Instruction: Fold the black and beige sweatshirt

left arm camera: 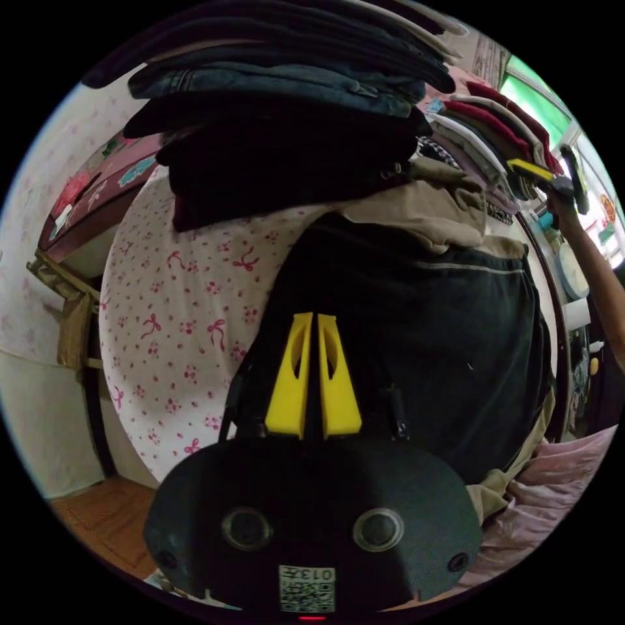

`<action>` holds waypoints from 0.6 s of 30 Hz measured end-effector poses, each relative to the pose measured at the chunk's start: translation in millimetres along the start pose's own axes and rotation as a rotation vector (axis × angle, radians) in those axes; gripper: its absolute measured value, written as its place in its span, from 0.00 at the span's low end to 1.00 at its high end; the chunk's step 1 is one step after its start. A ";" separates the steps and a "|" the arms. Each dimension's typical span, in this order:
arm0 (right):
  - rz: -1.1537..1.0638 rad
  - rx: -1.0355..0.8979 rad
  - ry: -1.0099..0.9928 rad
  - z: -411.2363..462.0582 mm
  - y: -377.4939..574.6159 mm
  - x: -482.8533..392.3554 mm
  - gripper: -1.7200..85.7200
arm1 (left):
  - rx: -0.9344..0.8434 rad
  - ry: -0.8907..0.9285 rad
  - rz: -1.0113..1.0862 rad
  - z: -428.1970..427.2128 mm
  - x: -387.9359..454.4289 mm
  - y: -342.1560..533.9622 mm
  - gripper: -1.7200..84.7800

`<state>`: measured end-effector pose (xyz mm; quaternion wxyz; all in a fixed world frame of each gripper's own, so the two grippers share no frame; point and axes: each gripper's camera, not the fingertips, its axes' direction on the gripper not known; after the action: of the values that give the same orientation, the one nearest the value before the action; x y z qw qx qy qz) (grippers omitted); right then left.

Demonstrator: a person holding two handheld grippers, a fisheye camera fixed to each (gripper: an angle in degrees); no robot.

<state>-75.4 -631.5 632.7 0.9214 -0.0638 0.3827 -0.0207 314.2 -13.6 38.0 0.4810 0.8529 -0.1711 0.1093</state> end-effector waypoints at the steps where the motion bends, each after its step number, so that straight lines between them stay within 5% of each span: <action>1: 0.020 0.013 -0.032 -9.1 23.2 15.9 0.02 | -0.001 -0.003 -0.028 -4.4 -1.3 -0.1 0.03; 6: 0.035 0.052 -0.297 -51.9 130.4 65.0 0.02 | 0.107 -0.083 0.061 -53.9 32.6 15.7 0.05; 10: 0.072 0.027 -0.479 -73.8 232.1 76.3 0.02 | -0.011 -0.055 0.206 -42.4 83.2 32.4 0.04; 15: 0.110 -0.327 -0.427 -65.9 334.8 84.5 0.02 | -0.007 -0.066 0.207 -33.5 90.4 46.6 0.02; 18: 0.259 -0.354 -0.431 -78.7 398.4 130.0 0.02 | -0.031 -0.021 0.135 -47.8 76.0 45.5 0.02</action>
<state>-43.6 -256.0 433.2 0.9508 -0.1772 0.1812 0.1780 364.8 -8.6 124.9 0.4838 0.8330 -0.2348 0.1300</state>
